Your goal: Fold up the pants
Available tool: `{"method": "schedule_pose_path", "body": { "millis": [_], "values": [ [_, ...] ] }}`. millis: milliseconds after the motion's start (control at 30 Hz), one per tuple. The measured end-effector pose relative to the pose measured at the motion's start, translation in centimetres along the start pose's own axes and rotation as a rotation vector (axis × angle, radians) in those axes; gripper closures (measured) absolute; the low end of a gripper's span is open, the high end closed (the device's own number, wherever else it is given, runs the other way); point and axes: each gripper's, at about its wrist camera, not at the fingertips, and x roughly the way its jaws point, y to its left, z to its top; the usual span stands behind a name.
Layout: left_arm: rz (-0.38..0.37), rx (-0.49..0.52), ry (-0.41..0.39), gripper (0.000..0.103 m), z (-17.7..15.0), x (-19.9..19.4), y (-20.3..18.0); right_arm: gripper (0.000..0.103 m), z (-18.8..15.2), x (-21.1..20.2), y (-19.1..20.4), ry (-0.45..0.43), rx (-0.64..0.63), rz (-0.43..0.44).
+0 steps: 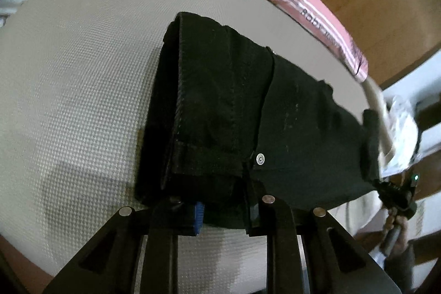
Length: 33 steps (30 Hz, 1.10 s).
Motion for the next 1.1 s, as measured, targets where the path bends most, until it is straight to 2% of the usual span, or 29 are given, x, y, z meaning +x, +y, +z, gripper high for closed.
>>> {"method": "schedule_pose_path", "body": {
  "millis": [133, 233, 300, 367, 433, 500, 567, 767, 833, 1033, 1100],
  "values": [
    [0.069, 0.073, -0.013, 0.080, -0.4, -0.1, -1.1, 0.099, -1.1, 1.7, -1.3, 0.032, 0.024, -0.032],
    [0.134, 0.137, -0.024, 0.078, -0.6, -0.2, -2.4, 0.094, -0.8, 1.8, -1.1, 0.043, 0.026, -0.035],
    [0.161, 0.184, -0.041, 0.076, -1.0, -0.7, -3.2, 0.075, -0.6, 1.4, -1.0, 0.061, 0.014, -0.043],
    [0.167, 0.241, -0.062, 0.068, -1.6, -1.6, -4.1, 0.068, -0.7, -0.1, -1.0, 0.045, 0.019, -0.023],
    [0.171, 0.299, -0.070, 0.056, -2.2, -2.4, -4.8, 0.066, -0.8, -1.8, -1.1, 0.034, 0.008, -0.010],
    [0.188, 0.354, -0.075, 0.056, -3.0, -3.0, -5.3, 0.066, -0.9, -4.0, -1.4, 0.020, -0.009, -0.005],
    [0.199, 0.412, -0.115, 0.056, -3.9, -4.1, -6.2, 0.066, -0.7, -6.2, -2.1, 0.011, -0.014, 0.002],
    [0.111, 0.609, -0.170, 0.056, -6.1, -5.9, -10.6, 0.066, 0.6, -10.4, -4.6, -0.059, -0.006, 0.000],
    [0.053, 0.658, -0.183, 0.056, -6.7, -5.7, -12.8, 0.066, 1.1, -10.5, -5.5, -0.066, 0.029, 0.029],
    [-0.150, 0.788, -0.123, 0.056, -7.2, -0.8, -21.1, 0.066, 1.9, -8.1, -5.3, -0.035, 0.047, 0.062],
    [-0.183, 0.824, -0.097, 0.056, -7.5, 1.1, -23.6, 0.066, 2.1, -7.1, -5.1, -0.013, 0.038, 0.072]
  ]
}}
